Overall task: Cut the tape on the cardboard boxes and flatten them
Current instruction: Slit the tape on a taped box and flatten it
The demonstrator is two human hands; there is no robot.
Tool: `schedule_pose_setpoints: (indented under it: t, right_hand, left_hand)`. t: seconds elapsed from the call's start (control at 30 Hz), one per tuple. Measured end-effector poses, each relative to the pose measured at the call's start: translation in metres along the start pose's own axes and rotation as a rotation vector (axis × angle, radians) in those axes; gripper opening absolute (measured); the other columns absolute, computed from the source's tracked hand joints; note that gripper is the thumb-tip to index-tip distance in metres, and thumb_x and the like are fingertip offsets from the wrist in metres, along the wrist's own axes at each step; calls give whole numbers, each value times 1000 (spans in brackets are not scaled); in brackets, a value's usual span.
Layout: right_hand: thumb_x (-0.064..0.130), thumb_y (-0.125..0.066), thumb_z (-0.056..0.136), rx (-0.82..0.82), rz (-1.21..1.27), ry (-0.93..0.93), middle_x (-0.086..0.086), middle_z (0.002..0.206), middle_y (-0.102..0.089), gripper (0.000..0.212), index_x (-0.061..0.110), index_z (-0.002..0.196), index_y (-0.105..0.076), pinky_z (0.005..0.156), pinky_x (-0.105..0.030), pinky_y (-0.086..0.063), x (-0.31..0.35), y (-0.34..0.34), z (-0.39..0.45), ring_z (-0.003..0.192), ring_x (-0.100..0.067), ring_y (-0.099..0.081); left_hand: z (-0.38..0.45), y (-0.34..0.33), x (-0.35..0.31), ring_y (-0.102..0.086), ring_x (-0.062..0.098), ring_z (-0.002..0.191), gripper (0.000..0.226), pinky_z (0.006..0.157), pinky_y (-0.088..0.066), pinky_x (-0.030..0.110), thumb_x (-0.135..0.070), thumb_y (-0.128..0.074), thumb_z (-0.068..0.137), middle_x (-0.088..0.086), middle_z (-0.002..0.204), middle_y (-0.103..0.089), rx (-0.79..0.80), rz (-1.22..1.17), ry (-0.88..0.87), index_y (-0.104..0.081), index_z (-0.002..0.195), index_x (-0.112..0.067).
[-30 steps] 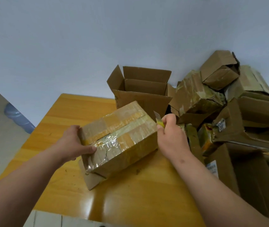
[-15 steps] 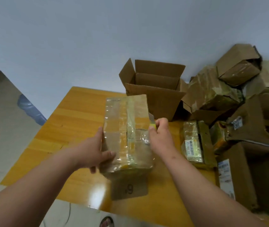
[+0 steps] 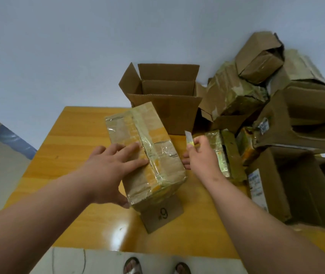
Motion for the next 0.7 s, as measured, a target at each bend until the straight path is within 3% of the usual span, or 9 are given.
schedule_pose_setpoints:
  t: [0.1, 0.2, 0.3, 0.4, 0.57, 0.7]
  right_hand:
    - [29, -47, 103, -156, 42, -37, 3, 90, -67, 16, 38, 90, -44, 70, -39, -59, -15, 30, -6, 81, -15, -68]
    - [29, -46, 103, -243, 87, -79, 3, 85, -69, 11, 37, 95, -48, 59, -29, -52, -29, 55, -13, 67, -6, -68]
    - [30, -47, 103, -190, 116, -154, 0, 81, -69, 6, 29, 105, -52, 48, -20, -42, -48, 60, -18, 49, -4, -61]
    - [27, -50, 102, -107, 141, -195, -1, 77, -70, 4, 31, 101, -53, 40, -14, -39, -62, 58, -23, 42, -2, -54]
    - [28, -50, 102, -29, 180, -227, 1, 70, -70, 7, 28, 98, -56, 43, -18, -41, -72, 53, -23, 40, -5, -51]
    - [28, -49, 102, -57, 243, -257, 1, 68, -69, 8, 24, 103, -55, 39, -17, -38, -76, 54, -13, 39, -5, -50]
  left_hand:
    - [21, 21, -8, -27, 28, 131, 121, 101, -24, 47, -104, -37, 46, -8, 163, -8, -94, 78, 8, 13, 145, -58]
    - [44, 28, -15, -28, 29, 131, 126, 106, -23, 48, -107, -26, 41, -3, 156, -21, -116, 123, 49, 5, 149, -51]
    - [68, 30, -21, -15, 30, 142, 129, 117, -11, 52, -107, -24, 42, -1, 157, -19, -109, 56, 77, -6, 153, -43]
    - [89, 24, -35, -3, 25, 151, 134, 122, -4, 54, -103, -32, 46, -3, 163, -9, -40, -6, 29, -11, 155, -29]
    - [109, 32, -42, -15, 22, 149, 136, 119, -11, 60, -105, -28, 42, -5, 161, -18, -36, 38, 10, -20, 153, -28]
    - [120, 37, -47, -20, 22, 147, 139, 116, -14, 63, -108, -19, 36, -6, 159, -21, -20, 89, 2, -22, 150, -30]
Point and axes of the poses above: each hand's wrist, its own z-axis towards the middle knuckle, its own y-axis out of the back of the hand, x = y × z, the point moved 10 cm from there along z, towards the middle knuckle
